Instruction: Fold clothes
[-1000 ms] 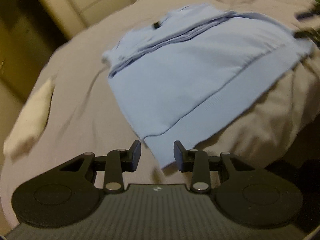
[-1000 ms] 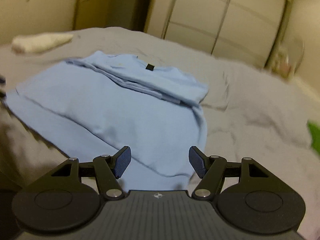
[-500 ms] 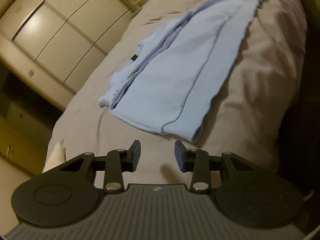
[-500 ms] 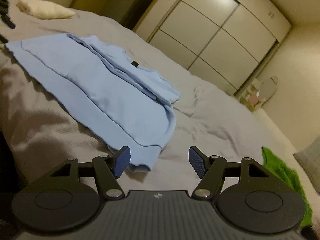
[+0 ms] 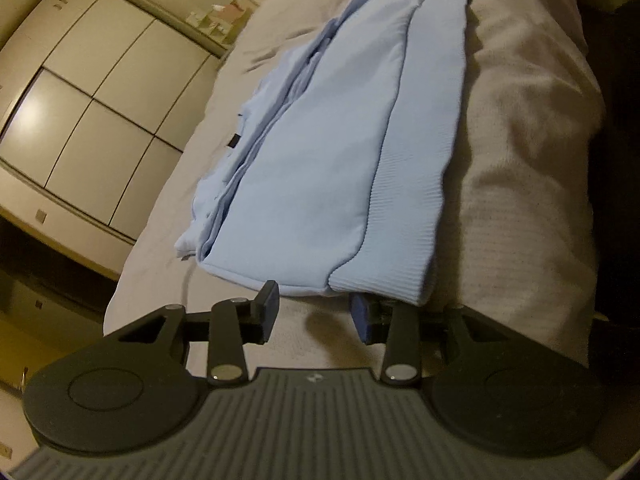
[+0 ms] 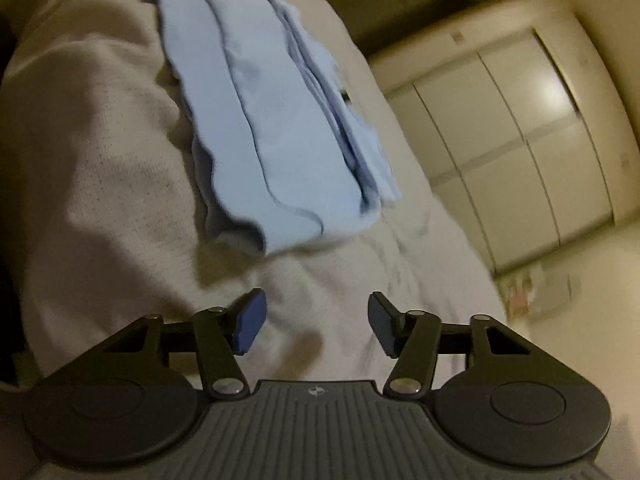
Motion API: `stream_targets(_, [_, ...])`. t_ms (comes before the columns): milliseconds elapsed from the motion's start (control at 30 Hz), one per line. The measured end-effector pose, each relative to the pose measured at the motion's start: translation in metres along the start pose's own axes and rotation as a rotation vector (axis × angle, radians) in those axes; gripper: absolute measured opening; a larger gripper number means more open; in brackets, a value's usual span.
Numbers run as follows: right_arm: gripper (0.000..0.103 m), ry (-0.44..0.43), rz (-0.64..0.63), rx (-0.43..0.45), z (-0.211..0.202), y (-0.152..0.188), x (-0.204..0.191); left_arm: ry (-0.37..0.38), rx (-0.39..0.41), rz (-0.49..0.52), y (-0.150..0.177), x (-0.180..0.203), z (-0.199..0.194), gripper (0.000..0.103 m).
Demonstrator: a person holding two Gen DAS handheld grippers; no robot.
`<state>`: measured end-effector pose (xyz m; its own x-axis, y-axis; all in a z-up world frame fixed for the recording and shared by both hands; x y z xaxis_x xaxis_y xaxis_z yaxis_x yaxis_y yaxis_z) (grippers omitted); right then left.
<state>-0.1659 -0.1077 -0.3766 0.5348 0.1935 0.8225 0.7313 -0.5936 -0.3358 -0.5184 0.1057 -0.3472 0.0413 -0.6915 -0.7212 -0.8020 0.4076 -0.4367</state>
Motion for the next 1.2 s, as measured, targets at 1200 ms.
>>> stream_targets(1200, [0.024, -0.104, -0.148, 0.066, 0.041, -0.053, 0.048, 0.055, 0.157, -0.025, -0.011, -0.034, -0.019, 0.009])
Point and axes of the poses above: each gripper's, at about its wrist camera, not at the fingertips, and z roughly the way its jaws point, x to its right, y to its underside, the point moved 2 cm from there along z, roughly the way its jaws point, and after that the axes turned 2 degrees about -z, right-handed, at the moved point
